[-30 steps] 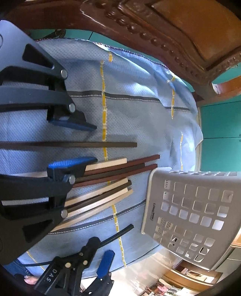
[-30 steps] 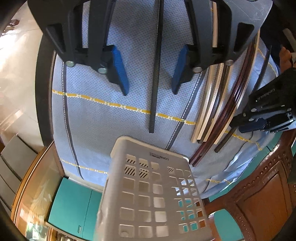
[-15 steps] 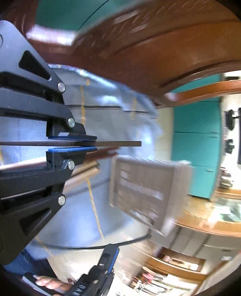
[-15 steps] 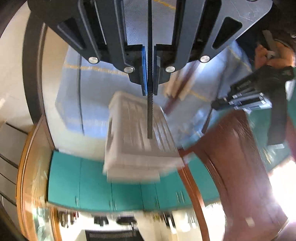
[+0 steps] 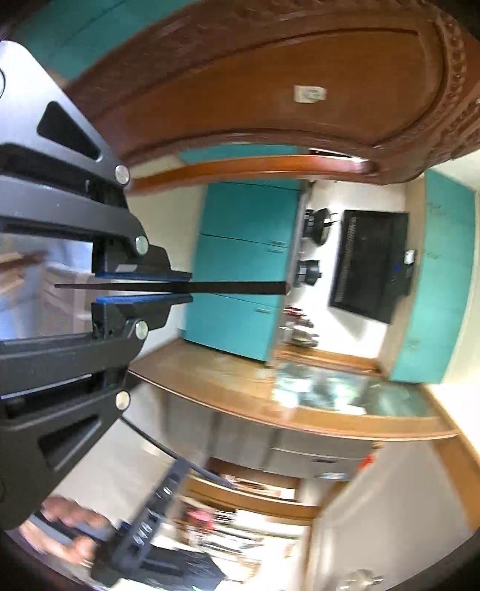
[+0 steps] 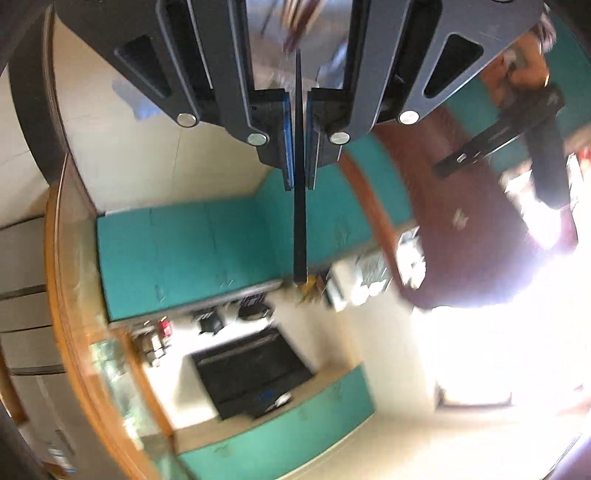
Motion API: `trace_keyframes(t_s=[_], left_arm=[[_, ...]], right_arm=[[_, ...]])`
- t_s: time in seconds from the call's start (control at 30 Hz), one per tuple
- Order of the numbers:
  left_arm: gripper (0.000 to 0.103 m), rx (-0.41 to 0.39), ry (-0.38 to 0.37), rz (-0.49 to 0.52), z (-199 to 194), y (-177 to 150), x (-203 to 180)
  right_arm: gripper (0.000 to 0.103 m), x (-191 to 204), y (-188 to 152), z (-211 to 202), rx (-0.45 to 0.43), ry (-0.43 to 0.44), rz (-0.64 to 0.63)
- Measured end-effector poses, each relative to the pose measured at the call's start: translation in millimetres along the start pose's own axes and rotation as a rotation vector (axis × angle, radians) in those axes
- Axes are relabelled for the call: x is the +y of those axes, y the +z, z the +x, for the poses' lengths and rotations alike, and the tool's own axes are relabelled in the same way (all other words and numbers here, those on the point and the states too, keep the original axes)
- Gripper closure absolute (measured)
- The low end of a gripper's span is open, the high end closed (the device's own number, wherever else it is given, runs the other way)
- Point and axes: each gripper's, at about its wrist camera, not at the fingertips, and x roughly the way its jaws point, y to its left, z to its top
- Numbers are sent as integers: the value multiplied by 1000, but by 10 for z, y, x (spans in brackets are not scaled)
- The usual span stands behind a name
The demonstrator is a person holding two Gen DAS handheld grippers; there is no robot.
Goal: Organize utensils
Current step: 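Lift both held chopsticks and lower them into the white caddy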
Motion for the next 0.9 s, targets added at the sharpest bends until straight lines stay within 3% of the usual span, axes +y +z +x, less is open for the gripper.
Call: trace_keyframes(t_s=[0.17, 0.37, 0.6, 0.9], left_arm=[[96, -73, -7, -93, 302, -24, 20], [96, 36, 21, -94, 813, -270, 35], [96, 141, 58, -5, 1113, -632, -49], [96, 157, 68, 12, 1073, -804, 25]], right_arm=[[96, -176, -75, 225, -32, -71, 55], [96, -287, -206, 383, -67, -139, 37], [96, -292, -664, 650, 80, -139, -33], [93, -263, -969, 530, 132, -150, -71]])
